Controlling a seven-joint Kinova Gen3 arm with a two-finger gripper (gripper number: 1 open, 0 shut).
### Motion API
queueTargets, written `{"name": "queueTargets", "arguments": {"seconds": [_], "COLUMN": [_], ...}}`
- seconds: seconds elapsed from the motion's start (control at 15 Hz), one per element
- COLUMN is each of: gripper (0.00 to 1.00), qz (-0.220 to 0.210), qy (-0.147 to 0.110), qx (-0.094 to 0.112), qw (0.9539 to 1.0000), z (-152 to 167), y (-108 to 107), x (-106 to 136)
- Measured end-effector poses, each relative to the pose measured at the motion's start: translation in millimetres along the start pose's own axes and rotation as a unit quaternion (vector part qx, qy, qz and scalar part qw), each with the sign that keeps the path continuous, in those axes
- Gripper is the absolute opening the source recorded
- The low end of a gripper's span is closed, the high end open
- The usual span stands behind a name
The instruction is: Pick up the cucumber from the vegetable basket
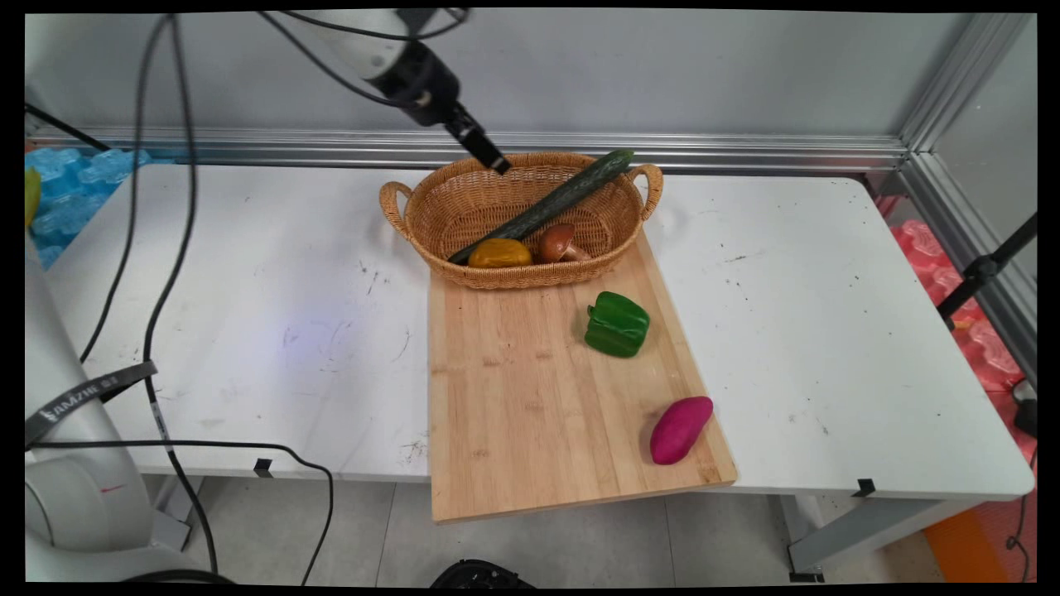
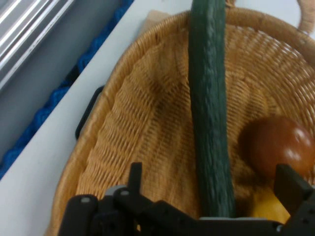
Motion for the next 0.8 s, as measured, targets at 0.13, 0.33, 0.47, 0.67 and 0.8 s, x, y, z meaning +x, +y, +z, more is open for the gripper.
{"name": "queueTargets", "arguments": {"seconds": [0.13,0.33,0.47,0.67,0.8], "gripper": [1.0,1.0,1.0,1.0,1.0], "qz": [-0.006,-0.017,-0.025,-0.037,-0.042], "qy": [-0.001,-0.004,-0.007,-0.015,-0.02], "qx": [0.0,-0.003,-0.004,-0.005,-0.005], "qw": [1.0,0.9998,0.9997,0.9992,0.9989], "z": [22,61,83,112,124], "y": [-1,1,4,8,10], "x": [10,26,35,44,47]}}
